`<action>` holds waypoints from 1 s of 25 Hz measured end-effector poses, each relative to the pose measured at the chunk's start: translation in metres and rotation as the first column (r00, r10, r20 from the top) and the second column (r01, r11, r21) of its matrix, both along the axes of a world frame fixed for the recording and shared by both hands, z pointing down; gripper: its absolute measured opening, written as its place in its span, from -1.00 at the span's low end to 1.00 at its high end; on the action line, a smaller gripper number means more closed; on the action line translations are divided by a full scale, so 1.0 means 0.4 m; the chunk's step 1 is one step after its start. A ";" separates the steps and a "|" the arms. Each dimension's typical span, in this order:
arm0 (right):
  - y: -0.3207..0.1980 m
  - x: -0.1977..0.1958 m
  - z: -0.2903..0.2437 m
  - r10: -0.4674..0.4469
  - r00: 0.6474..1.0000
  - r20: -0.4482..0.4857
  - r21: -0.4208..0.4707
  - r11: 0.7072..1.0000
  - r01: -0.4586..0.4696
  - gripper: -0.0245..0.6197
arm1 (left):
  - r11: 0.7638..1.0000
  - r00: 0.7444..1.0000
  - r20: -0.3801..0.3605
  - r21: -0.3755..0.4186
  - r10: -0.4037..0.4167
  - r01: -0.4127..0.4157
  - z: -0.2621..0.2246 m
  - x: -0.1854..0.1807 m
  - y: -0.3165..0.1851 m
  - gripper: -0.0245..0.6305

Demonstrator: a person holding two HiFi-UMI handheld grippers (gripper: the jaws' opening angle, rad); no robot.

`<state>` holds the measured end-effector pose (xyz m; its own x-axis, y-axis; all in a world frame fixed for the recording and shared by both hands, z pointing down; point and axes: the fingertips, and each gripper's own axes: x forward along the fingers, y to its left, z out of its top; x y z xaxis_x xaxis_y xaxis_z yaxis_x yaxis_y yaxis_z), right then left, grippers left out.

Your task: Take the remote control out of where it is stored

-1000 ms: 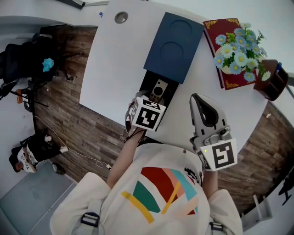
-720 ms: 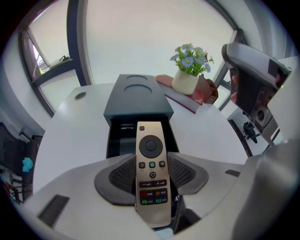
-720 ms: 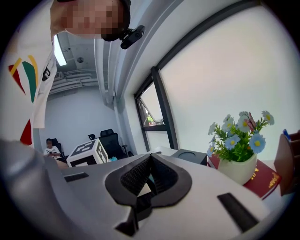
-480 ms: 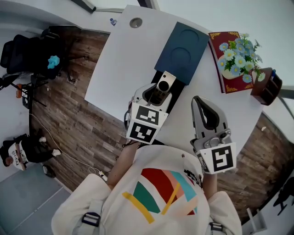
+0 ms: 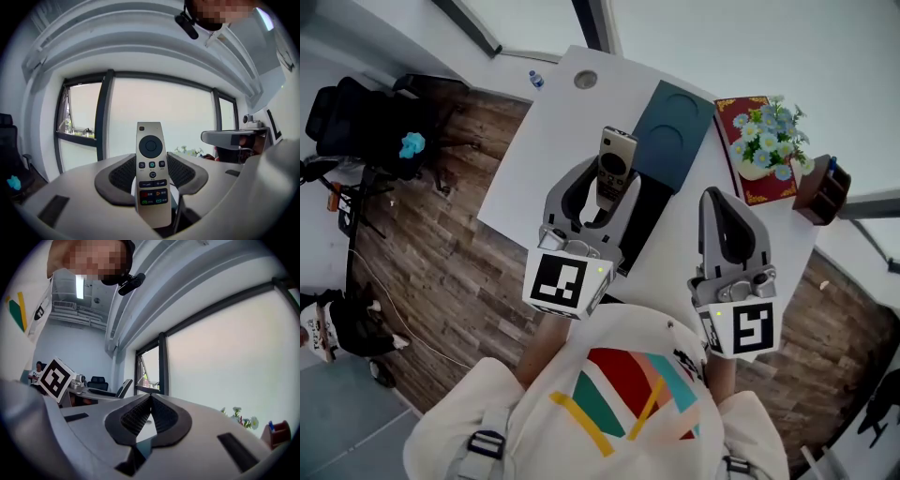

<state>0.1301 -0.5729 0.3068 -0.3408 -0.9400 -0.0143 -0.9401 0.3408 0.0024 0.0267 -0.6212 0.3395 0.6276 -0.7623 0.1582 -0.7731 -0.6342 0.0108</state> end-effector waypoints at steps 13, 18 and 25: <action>0.053 -0.019 -0.045 0.040 0.998 0.057 0.071 0.997 -0.044 -0.92 | 0.924 0.975 -0.222 0.366 -0.027 0.109 -0.224 -0.075 0.074 -0.26; 0.054 -0.037 -0.036 0.027 0.999 0.035 0.056 0.998 -0.029 -0.92 | 0.921 0.974 -0.224 0.375 -0.022 0.107 -0.232 -0.079 0.082 -0.26; 0.053 -0.035 -0.028 0.028 0.997 0.072 0.029 0.999 -0.030 -0.92 | 0.920 0.975 -0.217 0.369 -0.052 0.131 -0.226 -0.106 0.080 -0.26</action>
<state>0.1160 -0.5517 0.2956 -0.3105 -0.9483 -0.0660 -0.9478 0.3142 -0.0550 -0.0156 -0.5893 0.2489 0.5402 -0.7955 -0.2747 -0.8349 -0.5476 -0.0561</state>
